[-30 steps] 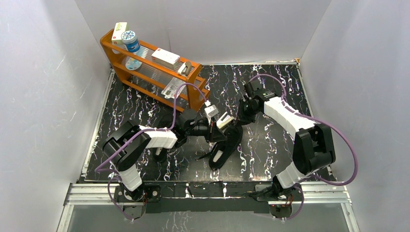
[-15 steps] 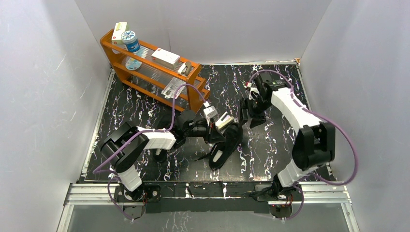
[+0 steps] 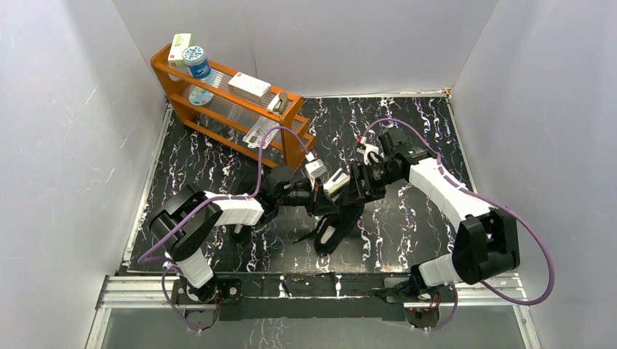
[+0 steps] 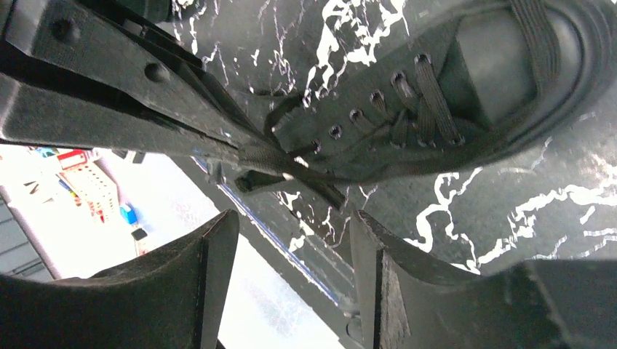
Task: Tie the shoes
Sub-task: Cross the shoelace with the shoelace.
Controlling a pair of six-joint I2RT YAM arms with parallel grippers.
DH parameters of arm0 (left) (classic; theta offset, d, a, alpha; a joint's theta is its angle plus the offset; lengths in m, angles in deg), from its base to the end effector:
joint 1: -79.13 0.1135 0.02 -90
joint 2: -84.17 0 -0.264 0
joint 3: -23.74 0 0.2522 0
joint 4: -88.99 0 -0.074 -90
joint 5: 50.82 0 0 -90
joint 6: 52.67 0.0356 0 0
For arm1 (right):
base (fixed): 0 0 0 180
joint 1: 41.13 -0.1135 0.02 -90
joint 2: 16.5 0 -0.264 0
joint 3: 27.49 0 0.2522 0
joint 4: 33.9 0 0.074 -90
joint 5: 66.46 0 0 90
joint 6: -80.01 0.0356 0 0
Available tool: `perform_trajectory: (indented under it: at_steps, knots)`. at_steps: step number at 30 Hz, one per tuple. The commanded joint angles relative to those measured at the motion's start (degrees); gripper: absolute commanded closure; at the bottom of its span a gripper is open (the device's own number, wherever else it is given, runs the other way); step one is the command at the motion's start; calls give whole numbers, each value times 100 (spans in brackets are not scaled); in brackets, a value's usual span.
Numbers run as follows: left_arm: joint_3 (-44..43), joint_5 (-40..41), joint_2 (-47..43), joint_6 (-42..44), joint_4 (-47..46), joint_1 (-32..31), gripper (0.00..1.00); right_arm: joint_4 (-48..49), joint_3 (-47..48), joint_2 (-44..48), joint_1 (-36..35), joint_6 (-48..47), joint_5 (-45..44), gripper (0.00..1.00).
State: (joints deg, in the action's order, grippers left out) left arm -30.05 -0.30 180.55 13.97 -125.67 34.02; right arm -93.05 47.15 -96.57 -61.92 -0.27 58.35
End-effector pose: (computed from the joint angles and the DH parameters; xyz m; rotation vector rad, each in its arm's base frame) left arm 0.2208 -0.2537 0.1912 0.9034 1.6835 -1.4340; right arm 0.2451 0.1148 0.2564 -0.4523 2.6799 0.9808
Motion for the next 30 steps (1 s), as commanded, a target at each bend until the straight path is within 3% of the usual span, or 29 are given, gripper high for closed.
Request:
perform_trajectory:
  at_steps: [1, 9, 16, 19, 24, 27, 29, 30]
  knots:
    - [-188, -103, -158, 100, -220, 33, 100, 863, -113, -72, -38, 53, 505, 35]
    - [-216, -144, -99, 23, -220, 35, 100, 1233, -425, -183, -38, -140, 623, 42]
    - [-172, -130, -132, -21, -244, 44, 100, 1631, -780, -206, -38, -139, 699, 34]
    - [-142, -114, -141, -49, -262, 41, 100, 1921, -1008, -256, -35, 2, 942, 37]
    - [-76, -39, -150, -38, -288, 39, 100, 2247, -1228, -292, -29, 328, 1363, 56]
    - [-51, -27, -146, -19, -283, 42, 100, 2176, -1197, -265, 63, 539, 1430, 79]
    - [-27, -9, -137, -4, -282, 50, 100, 2210, -1237, -246, 165, 696, 1574, 100]
    - [-16, -18, -130, -2, -283, 56, 100, 2290, -1282, -227, 225, 773, 1630, 100]
